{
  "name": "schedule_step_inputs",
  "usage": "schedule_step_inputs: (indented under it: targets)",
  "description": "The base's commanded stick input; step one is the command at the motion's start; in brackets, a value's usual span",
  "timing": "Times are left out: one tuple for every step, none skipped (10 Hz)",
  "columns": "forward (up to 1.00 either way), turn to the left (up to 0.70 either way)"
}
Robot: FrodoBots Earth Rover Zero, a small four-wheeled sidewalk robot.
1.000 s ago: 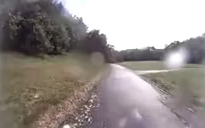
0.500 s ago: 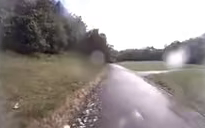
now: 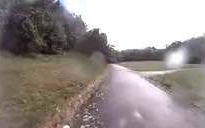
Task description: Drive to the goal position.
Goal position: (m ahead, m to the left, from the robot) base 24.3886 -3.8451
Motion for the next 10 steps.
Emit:
schedule_step_inputs:
  targets:
    - [0.70,0.00]
    - [0.70,0.00]
    - [0.70,-0.04]
    - [0.70,-0.16]
    - [0.70,-0.35]
    - [0.70,-0.35]
    - [0.70,-0.35]
    - [0.70,-0.35]
    - [0.70,-0.35]
    - [0.70,-0.35]
